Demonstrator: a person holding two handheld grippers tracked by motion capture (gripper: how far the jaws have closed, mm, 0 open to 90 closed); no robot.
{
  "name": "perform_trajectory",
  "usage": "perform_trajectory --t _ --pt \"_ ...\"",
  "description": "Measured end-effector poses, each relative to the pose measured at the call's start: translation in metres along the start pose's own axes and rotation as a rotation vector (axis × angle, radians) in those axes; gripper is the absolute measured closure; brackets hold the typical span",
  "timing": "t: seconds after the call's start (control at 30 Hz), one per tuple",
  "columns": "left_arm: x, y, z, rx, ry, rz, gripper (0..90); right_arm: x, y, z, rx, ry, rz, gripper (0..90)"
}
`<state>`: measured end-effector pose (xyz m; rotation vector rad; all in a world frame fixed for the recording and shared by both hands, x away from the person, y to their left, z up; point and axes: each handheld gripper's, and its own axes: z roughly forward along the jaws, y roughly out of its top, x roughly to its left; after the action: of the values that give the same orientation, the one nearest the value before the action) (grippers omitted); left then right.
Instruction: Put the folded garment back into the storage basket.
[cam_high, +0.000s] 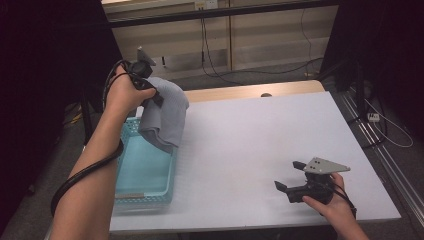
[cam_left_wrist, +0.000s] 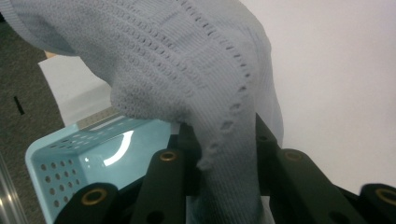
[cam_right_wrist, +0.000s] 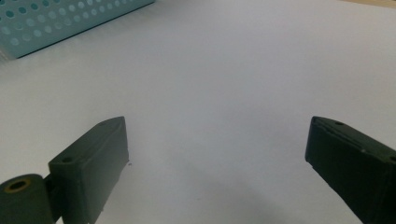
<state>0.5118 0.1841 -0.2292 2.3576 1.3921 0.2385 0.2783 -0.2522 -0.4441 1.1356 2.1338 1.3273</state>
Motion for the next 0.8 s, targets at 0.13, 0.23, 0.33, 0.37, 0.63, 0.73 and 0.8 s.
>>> perform_trajectory --t 0.13,0.23,0.33,0.37,0.63,0.73,0.8 --pt "0.008 -0.004 0.005 0.009 0.020 -0.019 73.3 0.000 0.000 0.000 0.000 0.000 0.002 5.5" --pt "0.013 -0.007 0.008 0.012 0.027 -0.024 73.3 0.000 0.000 0.000 0.000 -0.001 0.002 5.6" --pt "0.018 -0.009 0.013 0.019 0.034 -0.008 73.2 0.000 0.000 0.001 0.003 0.000 -0.001 5.6" --pt "0.020 -0.010 0.014 0.021 0.040 -0.015 73.2 0.000 0.000 0.001 0.003 0.000 0.000 5.6" --pt "0.032 -0.019 0.026 0.031 0.058 -0.040 73.1 0.001 -0.001 0.001 0.007 0.003 -0.001 5.7" --pt "0.035 -0.023 0.032 0.044 0.061 -0.045 73.1 0.001 -0.001 0.001 0.009 0.004 -0.002 5.7" --pt "0.036 -0.026 0.035 0.051 0.057 -0.051 73.1 0.001 -0.001 0.002 0.009 0.004 -0.003 5.7"
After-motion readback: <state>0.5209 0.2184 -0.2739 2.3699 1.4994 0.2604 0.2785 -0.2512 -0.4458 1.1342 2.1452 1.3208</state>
